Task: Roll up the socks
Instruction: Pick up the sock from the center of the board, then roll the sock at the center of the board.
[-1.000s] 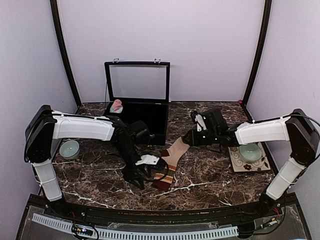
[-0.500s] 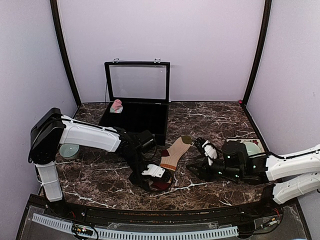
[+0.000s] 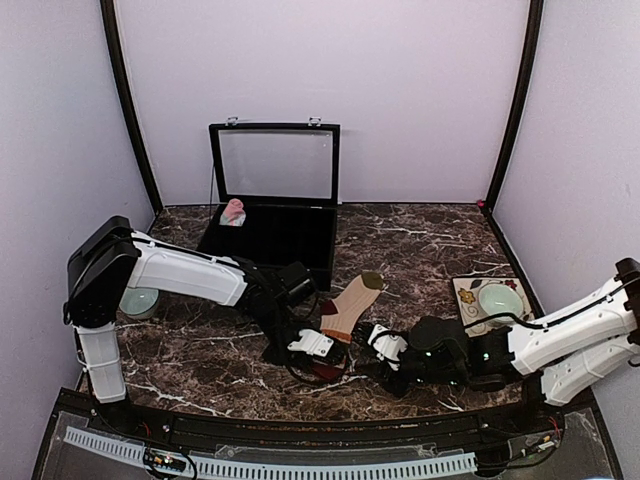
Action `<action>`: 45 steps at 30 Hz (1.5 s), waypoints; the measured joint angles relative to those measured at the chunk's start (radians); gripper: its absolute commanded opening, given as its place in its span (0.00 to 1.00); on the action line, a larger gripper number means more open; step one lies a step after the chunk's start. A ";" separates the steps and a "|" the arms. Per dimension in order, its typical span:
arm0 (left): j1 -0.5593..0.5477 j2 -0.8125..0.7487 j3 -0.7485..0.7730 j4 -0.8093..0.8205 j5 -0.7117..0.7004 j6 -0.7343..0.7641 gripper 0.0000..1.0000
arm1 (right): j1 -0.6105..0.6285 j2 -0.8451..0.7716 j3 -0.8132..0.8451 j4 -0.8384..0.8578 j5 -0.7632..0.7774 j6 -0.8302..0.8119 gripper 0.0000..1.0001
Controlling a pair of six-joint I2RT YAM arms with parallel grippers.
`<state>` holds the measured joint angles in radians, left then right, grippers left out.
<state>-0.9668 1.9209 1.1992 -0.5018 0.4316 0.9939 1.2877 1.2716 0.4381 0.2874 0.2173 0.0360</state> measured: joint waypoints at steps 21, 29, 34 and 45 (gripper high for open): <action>0.106 0.241 0.302 -0.302 0.245 -0.025 0.00 | 0.219 0.263 0.060 0.121 0.188 -0.195 0.42; 0.112 0.284 0.362 -0.393 0.265 -0.025 0.00 | 0.159 0.337 0.060 0.270 0.222 -0.282 0.38; 0.113 0.300 0.387 -0.426 0.267 -0.025 0.00 | 0.128 0.400 0.061 0.323 0.186 -0.302 0.33; 0.122 0.311 0.401 -0.459 0.268 -0.025 0.04 | 0.083 0.488 0.085 0.408 0.142 -0.287 0.00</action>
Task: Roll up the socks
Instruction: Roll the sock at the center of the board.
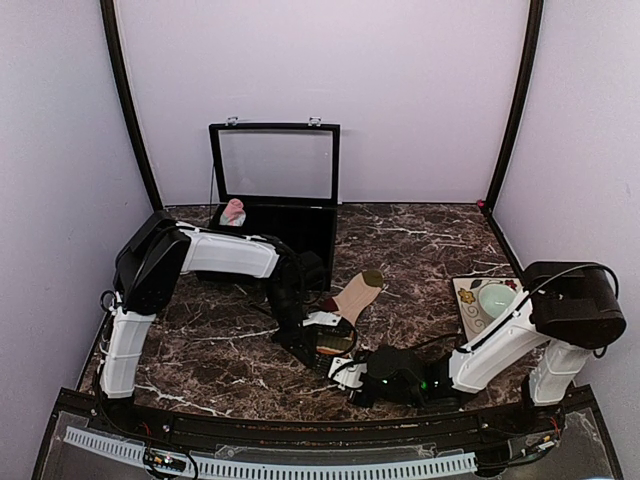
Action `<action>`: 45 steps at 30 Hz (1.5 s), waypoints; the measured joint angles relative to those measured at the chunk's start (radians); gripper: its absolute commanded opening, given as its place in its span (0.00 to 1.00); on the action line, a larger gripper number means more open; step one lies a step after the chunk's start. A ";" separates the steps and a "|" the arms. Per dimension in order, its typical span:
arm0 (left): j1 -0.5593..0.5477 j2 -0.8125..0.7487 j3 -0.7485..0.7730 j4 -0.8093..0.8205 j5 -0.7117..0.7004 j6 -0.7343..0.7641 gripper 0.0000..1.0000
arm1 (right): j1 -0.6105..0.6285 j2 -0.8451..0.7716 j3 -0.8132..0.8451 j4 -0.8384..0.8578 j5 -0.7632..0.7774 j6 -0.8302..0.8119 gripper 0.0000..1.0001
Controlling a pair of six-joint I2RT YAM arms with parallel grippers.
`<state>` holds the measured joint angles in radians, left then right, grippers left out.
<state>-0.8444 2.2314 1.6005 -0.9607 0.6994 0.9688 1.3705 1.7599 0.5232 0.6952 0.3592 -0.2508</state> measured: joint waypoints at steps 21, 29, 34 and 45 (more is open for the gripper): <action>0.077 -0.343 -0.333 0.210 -0.076 -0.139 0.48 | -0.169 -0.071 -0.017 -0.121 -0.194 0.484 0.00; 0.029 -0.367 -0.348 0.279 -0.097 -0.130 0.46 | -0.307 -0.051 0.040 -0.197 -0.457 0.666 0.00; -0.057 -0.367 -0.351 0.319 -0.148 -0.097 0.44 | -0.375 -0.024 0.105 -0.285 -0.603 0.729 0.00; -0.114 -0.369 -0.406 0.544 -0.278 0.005 0.39 | -0.419 0.067 0.288 -0.486 -0.758 0.785 0.00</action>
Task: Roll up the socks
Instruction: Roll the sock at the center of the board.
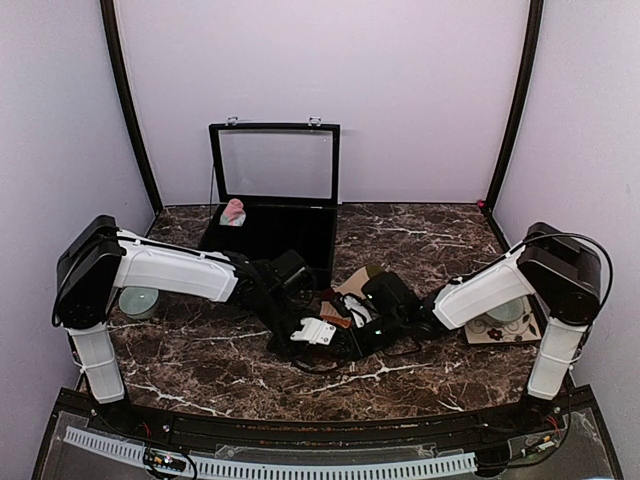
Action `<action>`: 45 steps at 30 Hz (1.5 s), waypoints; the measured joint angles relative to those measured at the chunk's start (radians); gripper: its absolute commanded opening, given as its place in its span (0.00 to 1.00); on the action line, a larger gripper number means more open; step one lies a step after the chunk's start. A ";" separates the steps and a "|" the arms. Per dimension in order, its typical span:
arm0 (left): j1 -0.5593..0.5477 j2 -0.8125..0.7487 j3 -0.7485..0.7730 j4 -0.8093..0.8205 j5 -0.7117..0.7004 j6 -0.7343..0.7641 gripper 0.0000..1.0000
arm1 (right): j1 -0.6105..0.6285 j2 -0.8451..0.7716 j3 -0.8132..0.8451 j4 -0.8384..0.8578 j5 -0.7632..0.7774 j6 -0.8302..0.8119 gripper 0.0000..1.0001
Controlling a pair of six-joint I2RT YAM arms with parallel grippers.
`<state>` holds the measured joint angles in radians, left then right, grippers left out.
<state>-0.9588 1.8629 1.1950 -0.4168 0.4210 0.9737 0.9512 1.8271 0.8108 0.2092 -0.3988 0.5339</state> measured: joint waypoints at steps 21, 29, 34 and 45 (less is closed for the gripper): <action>0.000 -0.034 -0.124 0.180 -0.174 0.085 0.41 | -0.024 0.009 0.041 -0.086 -0.028 0.049 0.00; 0.000 -0.113 -0.032 0.052 -0.128 0.066 0.41 | -0.026 0.009 0.060 -0.129 -0.028 0.049 0.00; 0.000 -0.128 -0.046 -0.010 -0.068 0.079 0.38 | -0.031 0.010 0.065 -0.144 -0.035 0.052 0.00; 0.000 -0.026 -0.035 -0.029 -0.044 0.092 0.35 | -0.036 0.012 0.066 -0.146 -0.046 0.071 0.00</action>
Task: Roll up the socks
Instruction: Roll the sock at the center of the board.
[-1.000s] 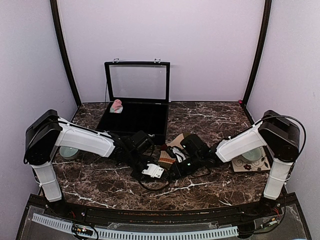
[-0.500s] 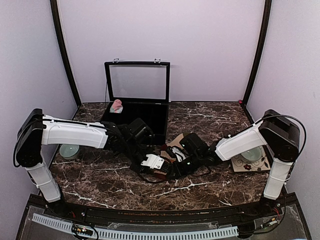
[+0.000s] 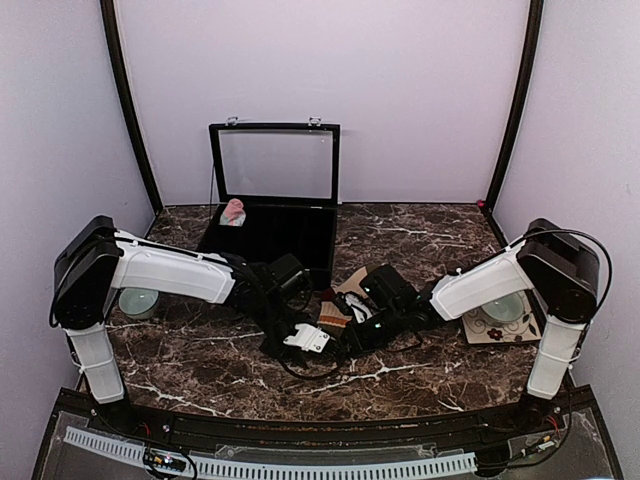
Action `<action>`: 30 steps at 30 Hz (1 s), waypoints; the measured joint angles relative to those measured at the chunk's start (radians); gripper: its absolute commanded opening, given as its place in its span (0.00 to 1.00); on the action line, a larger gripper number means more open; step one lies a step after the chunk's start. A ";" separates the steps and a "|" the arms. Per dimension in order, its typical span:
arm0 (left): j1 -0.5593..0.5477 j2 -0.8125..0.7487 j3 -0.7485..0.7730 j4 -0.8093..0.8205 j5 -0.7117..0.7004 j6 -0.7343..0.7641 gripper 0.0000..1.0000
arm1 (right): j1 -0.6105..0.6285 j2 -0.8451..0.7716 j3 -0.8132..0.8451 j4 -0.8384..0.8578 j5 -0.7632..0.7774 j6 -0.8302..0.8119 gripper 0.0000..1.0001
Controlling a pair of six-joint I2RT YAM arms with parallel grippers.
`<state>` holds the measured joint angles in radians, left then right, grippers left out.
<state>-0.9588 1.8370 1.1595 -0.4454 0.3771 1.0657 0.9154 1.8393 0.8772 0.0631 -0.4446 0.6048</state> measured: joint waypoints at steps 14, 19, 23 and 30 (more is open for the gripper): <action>0.000 0.040 0.013 0.044 -0.018 -0.003 0.34 | -0.003 0.002 0.002 0.000 -0.008 0.003 0.00; 0.000 0.002 0.013 0.030 0.020 -0.011 0.33 | -0.005 0.002 0.000 0.002 -0.011 0.005 0.00; 0.000 -0.012 0.022 0.033 0.031 -0.013 0.33 | -0.006 0.002 -0.003 0.006 -0.013 0.008 0.00; 0.000 0.017 0.022 0.059 0.006 -0.013 0.31 | -0.007 0.002 -0.005 0.011 -0.016 0.012 0.00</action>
<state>-0.9585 1.8538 1.1812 -0.3866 0.3832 1.0531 0.9085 1.8412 0.8719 0.0746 -0.4603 0.6170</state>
